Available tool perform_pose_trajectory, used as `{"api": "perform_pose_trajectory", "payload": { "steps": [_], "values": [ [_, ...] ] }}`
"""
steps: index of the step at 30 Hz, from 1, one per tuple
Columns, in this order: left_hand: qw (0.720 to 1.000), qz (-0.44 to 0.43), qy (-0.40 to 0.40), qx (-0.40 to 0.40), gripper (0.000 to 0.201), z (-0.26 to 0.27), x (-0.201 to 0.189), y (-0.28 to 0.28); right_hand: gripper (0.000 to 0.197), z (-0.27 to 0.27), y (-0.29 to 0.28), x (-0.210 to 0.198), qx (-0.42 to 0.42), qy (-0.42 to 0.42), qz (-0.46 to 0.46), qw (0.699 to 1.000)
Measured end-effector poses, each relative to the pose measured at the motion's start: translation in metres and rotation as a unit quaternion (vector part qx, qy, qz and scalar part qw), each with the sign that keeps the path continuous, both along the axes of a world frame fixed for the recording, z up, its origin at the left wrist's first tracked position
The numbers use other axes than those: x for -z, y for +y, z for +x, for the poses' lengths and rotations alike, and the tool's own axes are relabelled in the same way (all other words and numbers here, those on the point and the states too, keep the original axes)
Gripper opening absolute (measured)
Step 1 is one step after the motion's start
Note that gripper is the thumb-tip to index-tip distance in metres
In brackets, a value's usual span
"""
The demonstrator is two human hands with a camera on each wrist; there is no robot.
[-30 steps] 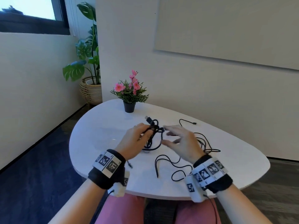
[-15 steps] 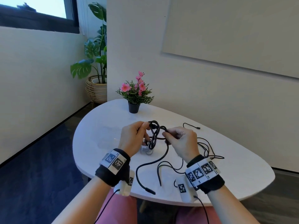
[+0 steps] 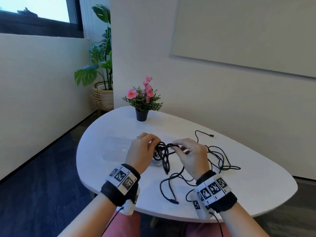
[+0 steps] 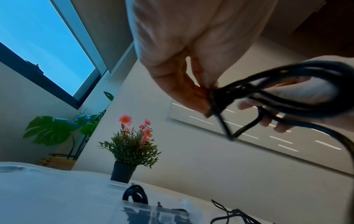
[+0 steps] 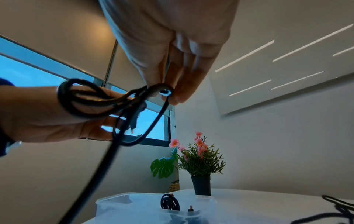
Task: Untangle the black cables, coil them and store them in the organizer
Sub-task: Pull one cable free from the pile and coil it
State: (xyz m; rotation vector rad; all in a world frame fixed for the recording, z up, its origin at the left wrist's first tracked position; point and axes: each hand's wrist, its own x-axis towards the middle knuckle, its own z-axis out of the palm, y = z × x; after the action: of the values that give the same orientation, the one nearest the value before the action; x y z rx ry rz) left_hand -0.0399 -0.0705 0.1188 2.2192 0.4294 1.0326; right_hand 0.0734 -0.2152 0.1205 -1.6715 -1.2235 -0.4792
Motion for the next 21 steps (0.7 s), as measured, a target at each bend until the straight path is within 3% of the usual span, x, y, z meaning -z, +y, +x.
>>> {"api": "perform_pose_trajectory", "payload": {
  "steps": [4, 7, 10, 14, 18, 21],
  "values": [
    [0.997, -0.061, -0.030, -0.031, 0.017, -0.004, -0.001, 0.014, 0.008, 0.012, -0.008, -0.006, 0.000, 0.050, 0.044, 0.998],
    [0.996, 0.006, -0.056, 0.063, 0.013, -0.007, -0.004, -0.002, 0.010, 0.018, -0.009, -0.007, 0.017, 0.044, 0.039, 0.998],
    [0.993, 0.077, -0.016, 0.088, 0.027, 0.001, 0.002, -0.011, 0.011, 0.016, -0.004, -0.004, 0.003, 0.015, -0.008, 1.000],
    [0.990, 0.117, 0.017, 0.073, 0.026, 0.006, 0.005, -0.009, 0.011, 0.018, -0.005, -0.003, -0.014, -0.020, -0.038, 0.999],
    [0.984, 0.033, 0.081, 0.158, 0.016, 0.002, -0.006, 0.003, 0.009, 0.023, -0.011, -0.003, -0.041, -0.052, -0.078, 0.995],
    [0.977, 0.049, 0.116, 0.171, 0.013, 0.000, -0.005, 0.010, 0.009, 0.025, -0.015, -0.002, -0.056, -0.063, -0.097, 0.992]
  ]
}}
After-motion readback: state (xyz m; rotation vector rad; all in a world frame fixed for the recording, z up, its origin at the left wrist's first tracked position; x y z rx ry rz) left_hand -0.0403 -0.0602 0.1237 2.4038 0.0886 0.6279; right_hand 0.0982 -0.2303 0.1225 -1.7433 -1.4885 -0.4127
